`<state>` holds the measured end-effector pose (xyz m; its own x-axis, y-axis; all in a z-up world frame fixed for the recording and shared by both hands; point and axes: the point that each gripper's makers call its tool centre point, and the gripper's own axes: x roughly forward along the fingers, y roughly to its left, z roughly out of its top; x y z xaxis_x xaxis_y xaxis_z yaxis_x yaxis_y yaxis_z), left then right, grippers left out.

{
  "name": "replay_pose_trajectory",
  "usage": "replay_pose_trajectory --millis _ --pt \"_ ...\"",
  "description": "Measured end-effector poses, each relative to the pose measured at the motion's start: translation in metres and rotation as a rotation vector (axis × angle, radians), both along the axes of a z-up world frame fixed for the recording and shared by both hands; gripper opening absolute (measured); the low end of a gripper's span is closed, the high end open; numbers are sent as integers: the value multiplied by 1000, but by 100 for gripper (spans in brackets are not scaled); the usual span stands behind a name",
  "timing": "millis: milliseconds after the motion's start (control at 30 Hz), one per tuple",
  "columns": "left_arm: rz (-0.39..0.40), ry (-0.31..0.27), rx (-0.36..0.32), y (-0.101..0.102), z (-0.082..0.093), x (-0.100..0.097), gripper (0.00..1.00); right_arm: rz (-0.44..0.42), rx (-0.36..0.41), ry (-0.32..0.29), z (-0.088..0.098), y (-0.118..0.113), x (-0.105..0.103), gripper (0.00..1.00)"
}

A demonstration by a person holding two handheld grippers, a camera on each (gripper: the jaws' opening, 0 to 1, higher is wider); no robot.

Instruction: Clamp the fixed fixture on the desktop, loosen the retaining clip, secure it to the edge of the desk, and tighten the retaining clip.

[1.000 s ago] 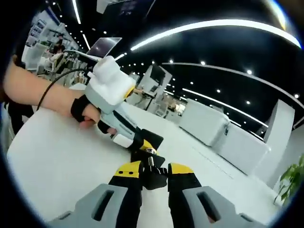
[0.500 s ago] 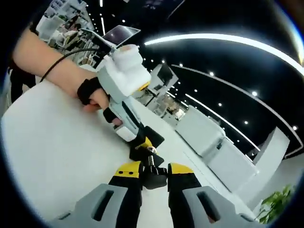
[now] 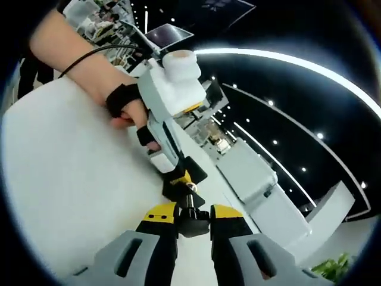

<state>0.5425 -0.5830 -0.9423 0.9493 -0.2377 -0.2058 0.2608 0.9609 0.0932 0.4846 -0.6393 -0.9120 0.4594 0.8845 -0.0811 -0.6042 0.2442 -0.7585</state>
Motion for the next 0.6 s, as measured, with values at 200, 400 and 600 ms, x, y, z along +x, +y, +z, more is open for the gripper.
replay_pose_trajectory --millis 200,400,600 --pt "-6 -1 -1 0 0 1 6 -6 223 396 14 -10 12 30" --pt "-8 -2 -1 -2 0 0 6 16 466 873 21 -26 24 29" --pt "-7 -3 2 -2 0 -2 6 41 439 969 11 -22 13 24"
